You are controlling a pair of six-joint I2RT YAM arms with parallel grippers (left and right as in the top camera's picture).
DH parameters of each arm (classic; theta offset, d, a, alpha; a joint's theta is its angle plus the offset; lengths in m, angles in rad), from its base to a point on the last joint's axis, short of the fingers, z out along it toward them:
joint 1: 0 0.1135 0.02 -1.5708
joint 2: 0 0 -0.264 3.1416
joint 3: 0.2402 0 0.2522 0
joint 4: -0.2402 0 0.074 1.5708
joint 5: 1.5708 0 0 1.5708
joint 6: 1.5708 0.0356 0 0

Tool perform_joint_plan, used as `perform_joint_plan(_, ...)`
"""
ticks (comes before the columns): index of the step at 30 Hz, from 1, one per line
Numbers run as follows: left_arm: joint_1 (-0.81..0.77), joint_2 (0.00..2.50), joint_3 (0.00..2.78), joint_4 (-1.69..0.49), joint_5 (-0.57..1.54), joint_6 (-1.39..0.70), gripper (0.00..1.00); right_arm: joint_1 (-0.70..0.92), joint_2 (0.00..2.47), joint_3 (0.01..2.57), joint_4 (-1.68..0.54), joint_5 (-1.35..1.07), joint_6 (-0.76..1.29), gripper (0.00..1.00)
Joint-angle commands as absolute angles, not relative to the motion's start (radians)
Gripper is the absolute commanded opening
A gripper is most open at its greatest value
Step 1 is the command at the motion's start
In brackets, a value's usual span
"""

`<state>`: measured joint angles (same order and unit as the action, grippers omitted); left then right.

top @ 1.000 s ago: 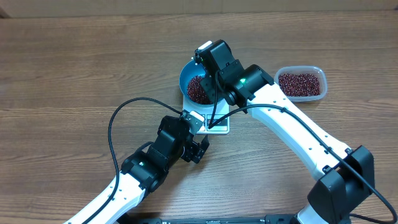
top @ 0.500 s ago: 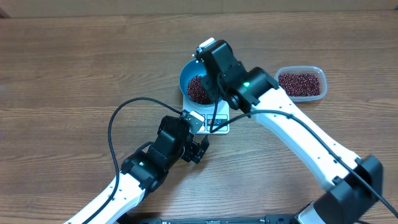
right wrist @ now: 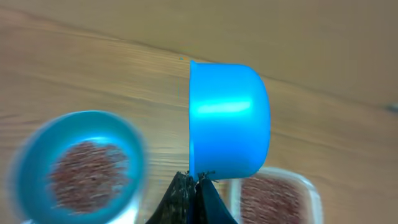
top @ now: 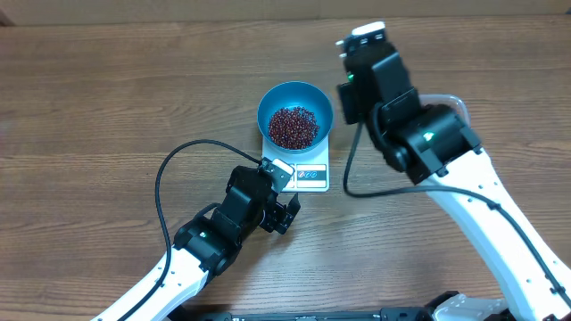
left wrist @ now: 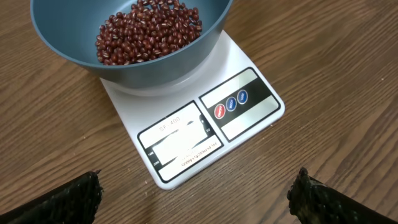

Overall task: Scoop item into bowl and weigh 150g on scale
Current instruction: 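Move the empty scoop with the right gripper back to the bean container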

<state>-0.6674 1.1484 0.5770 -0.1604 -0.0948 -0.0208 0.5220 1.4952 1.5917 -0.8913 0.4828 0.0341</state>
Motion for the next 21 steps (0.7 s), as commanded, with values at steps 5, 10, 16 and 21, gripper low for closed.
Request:
perform_joint_plan(5,-0.668,1.15,0.571,-0.16,-0.108,-0.03,1.0,0.343,1.485,1.615,-0.912,0.62,0.06,0.04)
perform_joint_plan(10,-0.668,1.15,0.571,-0.16,-0.108,-0.03,1.0,0.221,1.515,1.603,-0.929,0.62,0.06,0.04)
perform_joint_plan(16,-0.668,1.15,0.571,-0.161,-0.108,-0.03,1.0,0.18,1.614,1.603,-0.992,0.62,0.053,0.04)
perform_joint_plan(21,-0.668,1.15,0.571,-0.164,-0.108,-0.03,1.0,0.18,1.717,1.603,-1.021,0.62,0.052,0.04)
